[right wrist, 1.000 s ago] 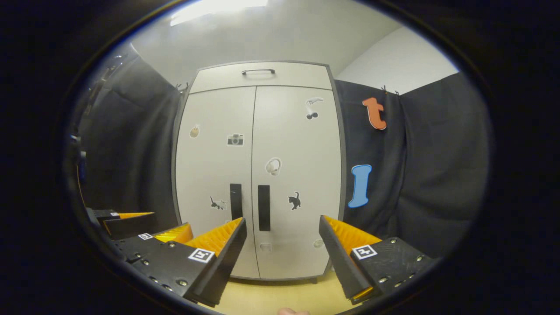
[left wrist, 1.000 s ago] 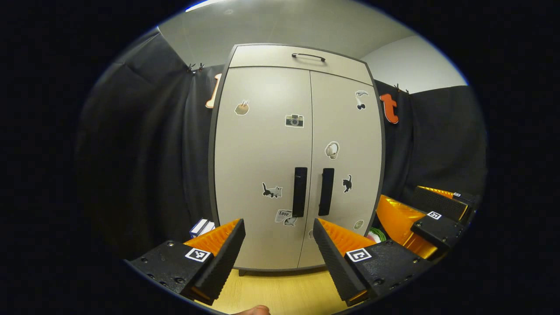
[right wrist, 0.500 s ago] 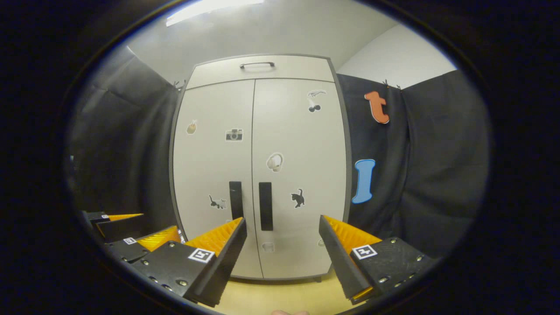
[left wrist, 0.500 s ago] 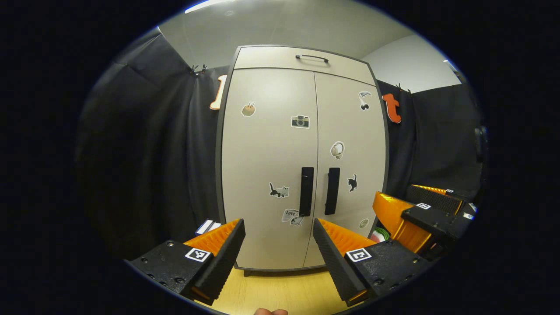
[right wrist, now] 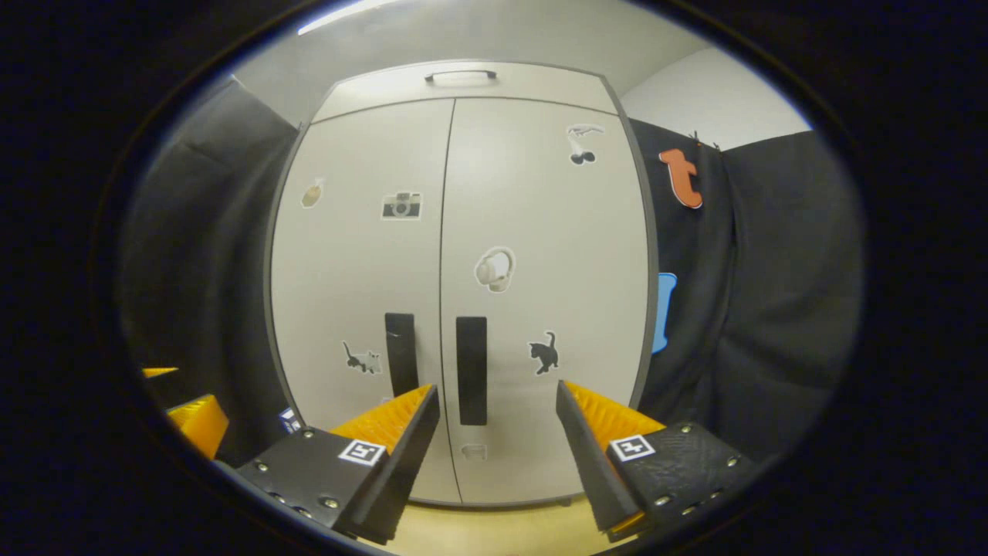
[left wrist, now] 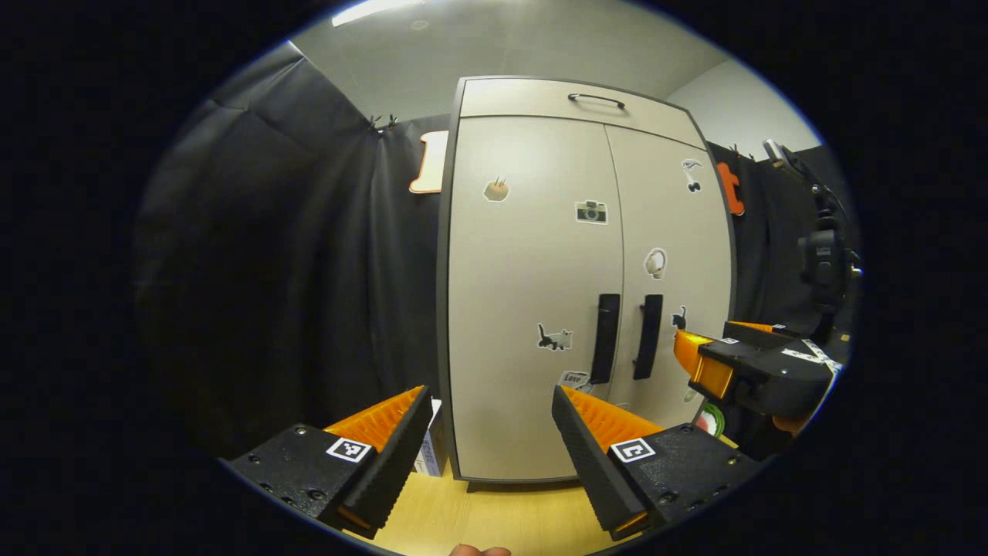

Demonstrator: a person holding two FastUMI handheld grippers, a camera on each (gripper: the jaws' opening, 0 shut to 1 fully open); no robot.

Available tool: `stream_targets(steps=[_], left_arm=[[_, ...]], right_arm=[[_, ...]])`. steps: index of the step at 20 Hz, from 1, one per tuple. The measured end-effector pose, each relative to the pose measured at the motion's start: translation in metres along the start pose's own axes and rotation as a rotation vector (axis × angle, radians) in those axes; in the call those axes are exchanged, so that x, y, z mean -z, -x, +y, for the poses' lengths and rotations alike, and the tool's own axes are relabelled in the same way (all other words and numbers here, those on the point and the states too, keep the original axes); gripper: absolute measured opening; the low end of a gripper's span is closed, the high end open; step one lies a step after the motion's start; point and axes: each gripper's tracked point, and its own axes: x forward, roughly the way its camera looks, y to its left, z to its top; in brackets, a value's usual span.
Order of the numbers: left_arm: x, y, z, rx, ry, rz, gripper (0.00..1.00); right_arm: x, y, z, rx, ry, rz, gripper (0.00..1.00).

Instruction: Open the right door of the double-door shoe cabinet with the right hand, and open the left door with the left hand.

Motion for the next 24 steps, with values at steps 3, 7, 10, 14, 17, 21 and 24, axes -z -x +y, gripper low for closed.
stream_targets(steps=[3,7,10,14,17,21,24], left_arm=[[0.003,-0.009,0.015,-0.035,0.000,0.014,0.97],[0.008,-0.018,0.031,-0.077,-0.033,0.030,0.97],[0.010,-0.022,0.035,-0.087,-0.019,0.036,0.97],[0.012,-0.024,0.042,-0.103,-0.017,0.038,0.97],[0.010,-0.024,0.048,-0.118,-0.020,0.038,0.97],[0.011,-0.021,0.053,-0.132,-0.022,0.043,0.97],[0.010,-0.017,0.055,-0.133,-0.013,0.045,0.97]], right_arm=[[0.002,-0.026,0.010,-0.006,0.007,0.009,0.90],[0.007,-0.054,0.014,0.007,0.012,0.008,0.87],[0.015,-0.073,0.018,-0.002,0.002,0.032,0.71],[0.019,-0.084,0.018,0.008,0.002,0.031,0.48],[0.023,-0.093,0.026,-0.014,0.021,0.038,0.45],[0.025,-0.097,0.022,0.021,0.027,0.028,0.26],[0.024,-0.098,0.021,0.026,0.022,0.015,0.23]])
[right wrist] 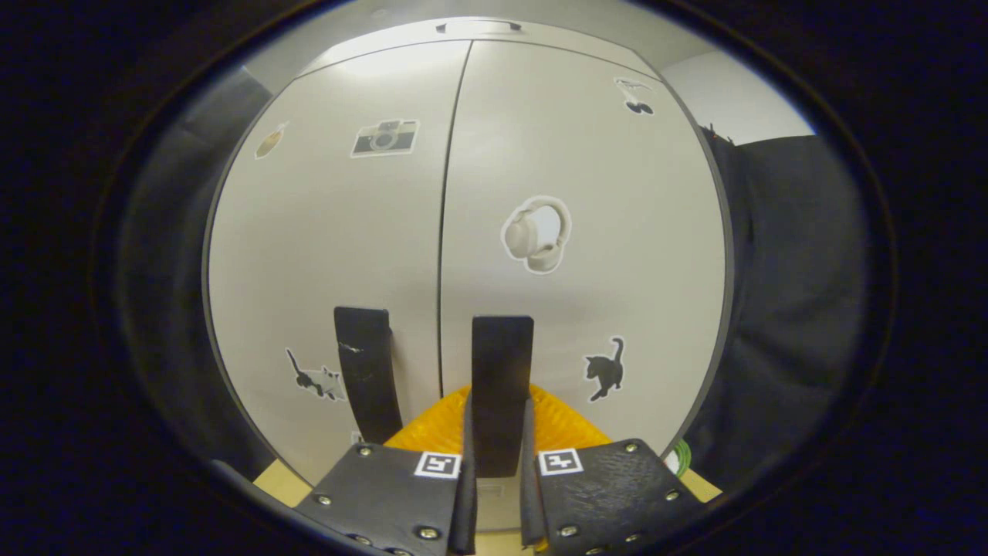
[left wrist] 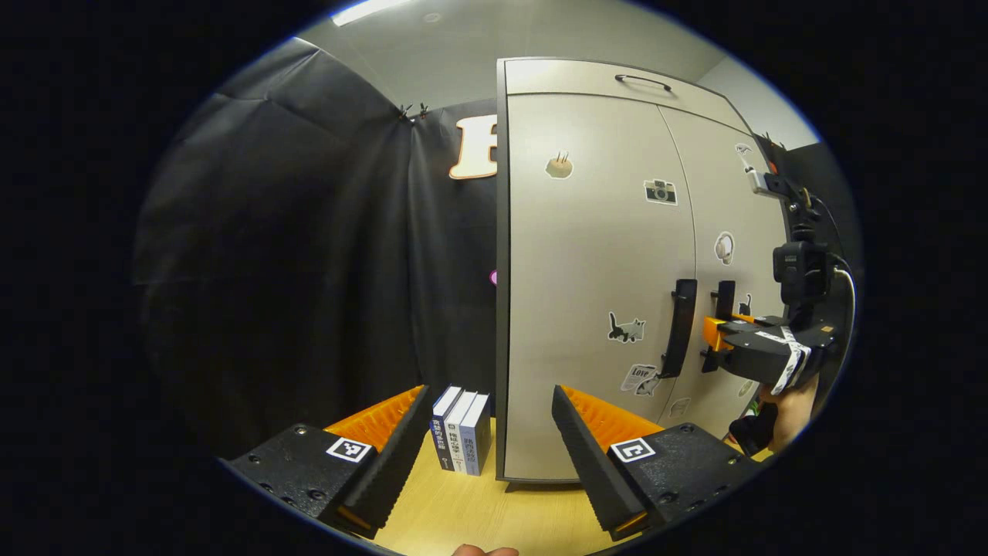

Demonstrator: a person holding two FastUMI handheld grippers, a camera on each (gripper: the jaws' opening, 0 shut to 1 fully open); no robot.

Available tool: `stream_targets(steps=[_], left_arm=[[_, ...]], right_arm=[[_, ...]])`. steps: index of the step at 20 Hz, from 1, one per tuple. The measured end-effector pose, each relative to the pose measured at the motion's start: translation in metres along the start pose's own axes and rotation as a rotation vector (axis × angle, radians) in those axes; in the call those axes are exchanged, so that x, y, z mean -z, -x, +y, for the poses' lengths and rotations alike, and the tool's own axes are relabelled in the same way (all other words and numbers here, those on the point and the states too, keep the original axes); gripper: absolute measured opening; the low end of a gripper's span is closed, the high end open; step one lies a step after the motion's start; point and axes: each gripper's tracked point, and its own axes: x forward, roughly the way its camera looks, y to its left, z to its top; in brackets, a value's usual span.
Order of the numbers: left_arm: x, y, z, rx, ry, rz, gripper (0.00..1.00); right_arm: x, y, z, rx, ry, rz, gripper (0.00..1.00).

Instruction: Open the right door of the double-door shoe cabinet with the right hand, and open the left door with the left hand.

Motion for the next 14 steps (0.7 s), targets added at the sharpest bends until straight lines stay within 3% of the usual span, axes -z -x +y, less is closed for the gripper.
stream_targets(steps=[7,14], left_arm=[[0.001,0.013,0.000,-0.003,-0.004,0.007,0.97],[0.005,0.030,-0.014,0.014,-0.001,0.018,0.97]], right_arm=[[0.002,0.011,-0.003,-0.010,-0.001,0.002,0.23],[0.001,0.022,-0.007,-0.088,0.009,0.005,0.22]])
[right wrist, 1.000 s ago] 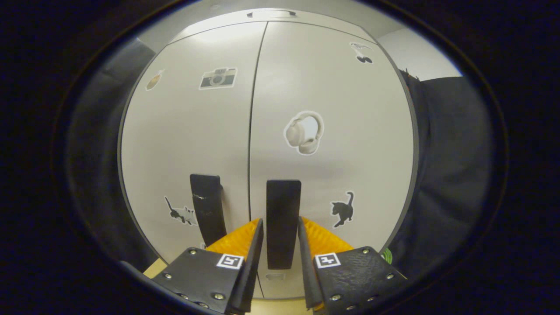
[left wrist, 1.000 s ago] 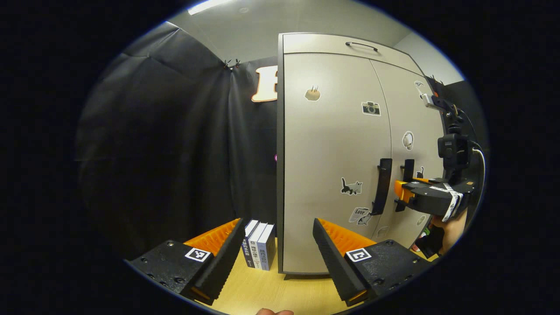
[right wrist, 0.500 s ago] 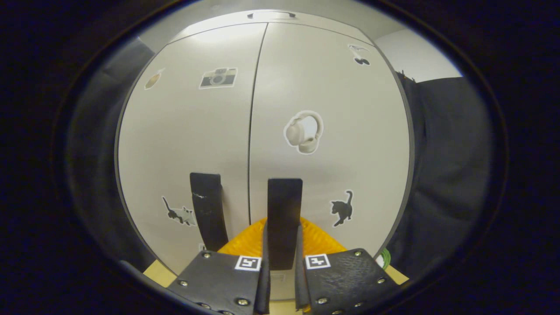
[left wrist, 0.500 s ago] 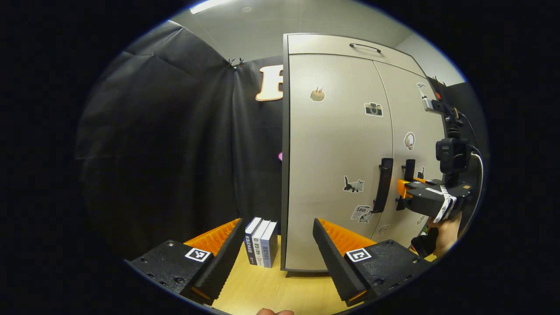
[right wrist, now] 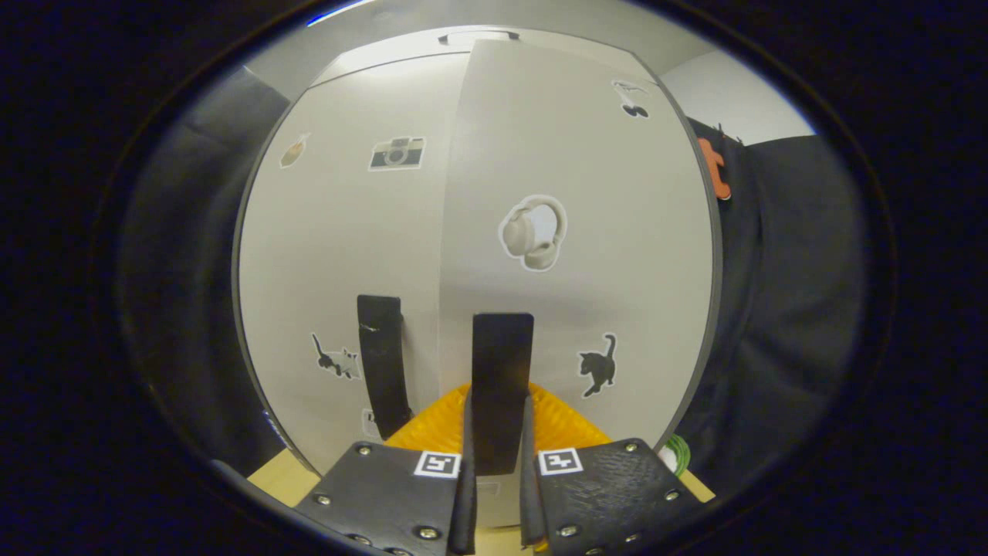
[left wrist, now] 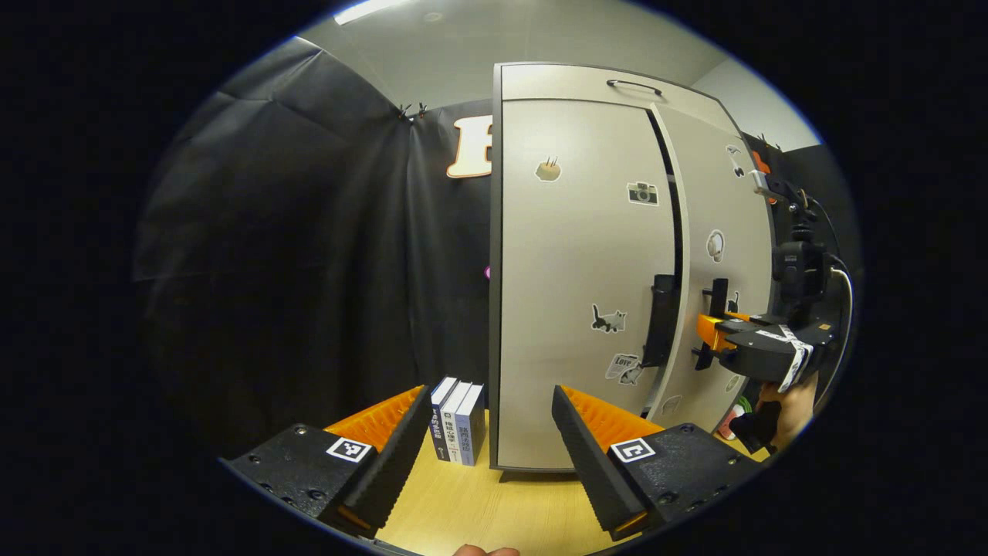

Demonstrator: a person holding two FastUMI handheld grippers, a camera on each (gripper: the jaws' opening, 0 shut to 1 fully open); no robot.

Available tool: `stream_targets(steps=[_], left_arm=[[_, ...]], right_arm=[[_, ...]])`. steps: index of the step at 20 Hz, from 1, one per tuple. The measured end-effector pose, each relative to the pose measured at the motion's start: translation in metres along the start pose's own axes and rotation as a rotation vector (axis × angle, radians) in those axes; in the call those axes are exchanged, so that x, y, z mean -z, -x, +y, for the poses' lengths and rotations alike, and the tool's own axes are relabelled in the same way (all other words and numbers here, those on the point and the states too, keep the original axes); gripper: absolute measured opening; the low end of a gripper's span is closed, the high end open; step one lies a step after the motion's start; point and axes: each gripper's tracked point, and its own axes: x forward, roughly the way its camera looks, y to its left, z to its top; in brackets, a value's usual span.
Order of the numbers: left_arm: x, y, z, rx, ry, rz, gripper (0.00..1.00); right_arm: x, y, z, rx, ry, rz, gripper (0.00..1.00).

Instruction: Open the right door of the double-door shoe cabinet with the right hand, and open the left door with the left hand.

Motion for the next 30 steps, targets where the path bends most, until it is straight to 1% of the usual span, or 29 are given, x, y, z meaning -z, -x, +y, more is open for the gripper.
stream_targets(steps=[2,3,4,12,17,21,30], left_arm=[[0.001,0.004,-0.004,0.002,-0.002,0.002,0.97],[0.002,0.005,-0.006,0.005,-0.001,0.004,1.00],[0.002,0.007,-0.009,0.009,0.001,0.006,0.97],[0.009,0.021,-0.029,0.030,0.002,0.014,0.97],[0.010,0.023,-0.043,0.042,0.000,0.016,0.97],[0.010,0.022,-0.056,0.053,-0.003,0.017,0.97],[0.016,0.017,-0.086,0.078,0.002,0.032,0.97]], right_arm=[[-0.001,0.002,0.000,-0.021,0.000,0.002,0.23],[0.000,0.003,-0.001,-0.035,-0.004,0.005,0.22],[0.000,0.004,0.000,-0.052,-0.012,0.008,0.22],[-0.002,0.016,-0.006,-0.184,-0.021,0.014,0.22],[-0.003,0.023,-0.010,-0.251,-0.010,0.009,0.22],[-0.004,0.027,-0.012,-0.327,-0.019,0.005,0.22],[-0.002,0.043,-0.024,-0.429,-0.018,0.013,0.22]])
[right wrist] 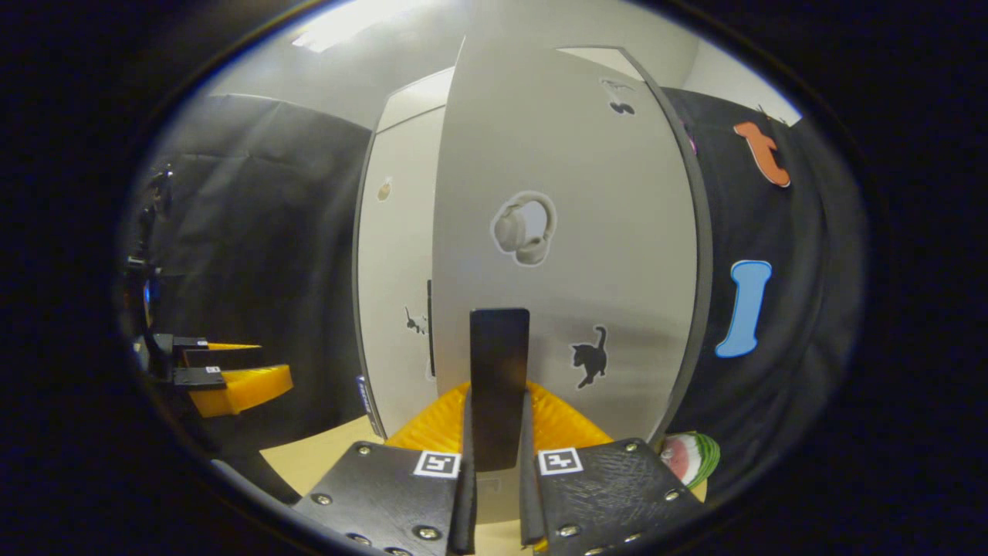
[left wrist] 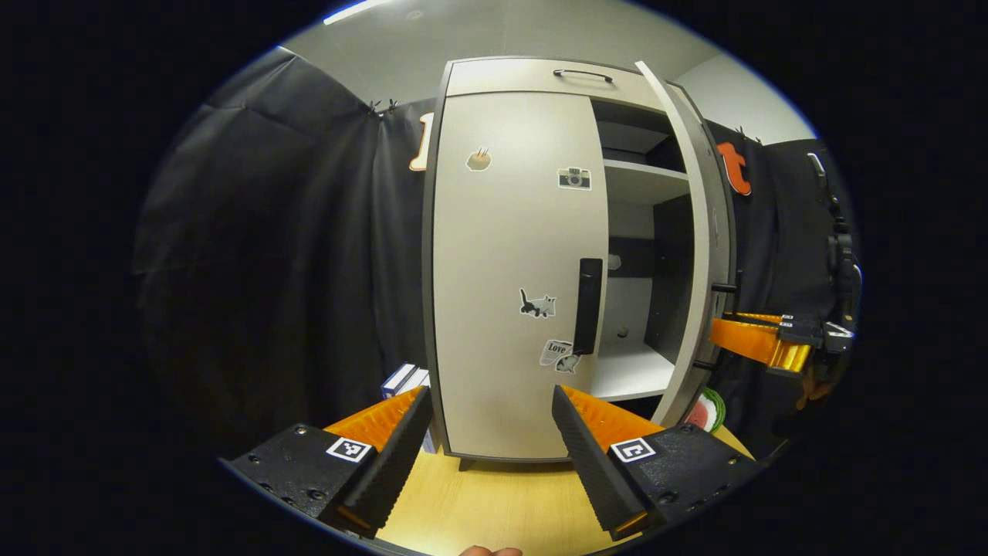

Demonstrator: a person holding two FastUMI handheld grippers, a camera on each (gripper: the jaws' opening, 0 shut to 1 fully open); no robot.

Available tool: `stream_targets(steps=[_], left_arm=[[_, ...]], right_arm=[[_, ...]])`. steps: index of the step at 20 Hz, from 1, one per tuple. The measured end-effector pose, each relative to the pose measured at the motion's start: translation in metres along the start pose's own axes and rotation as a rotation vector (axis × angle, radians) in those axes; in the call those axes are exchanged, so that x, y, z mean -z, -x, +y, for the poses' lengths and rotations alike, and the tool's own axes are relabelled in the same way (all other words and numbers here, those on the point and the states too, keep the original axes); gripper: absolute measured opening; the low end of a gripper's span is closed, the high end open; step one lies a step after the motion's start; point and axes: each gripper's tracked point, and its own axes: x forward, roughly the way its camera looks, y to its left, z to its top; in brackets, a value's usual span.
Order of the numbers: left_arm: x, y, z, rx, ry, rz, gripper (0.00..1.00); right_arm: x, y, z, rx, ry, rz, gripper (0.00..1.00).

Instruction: Open the right door of the double-door shoe cabinet with the right hand, and open the left door with the left hand.

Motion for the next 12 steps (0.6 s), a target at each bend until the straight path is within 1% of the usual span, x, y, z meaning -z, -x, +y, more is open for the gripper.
stream_targets(steps=[6,12], left_arm=[[0.003,-0.004,-0.018,0.025,-0.001,0.010,0.97],[0.008,-0.006,-0.030,0.043,-0.001,0.023,0.97]], right_arm=[[0.002,0.015,-0.006,-0.027,-0.015,0.009,0.22],[0.004,0.032,-0.018,0.004,-0.039,0.007,0.22]])
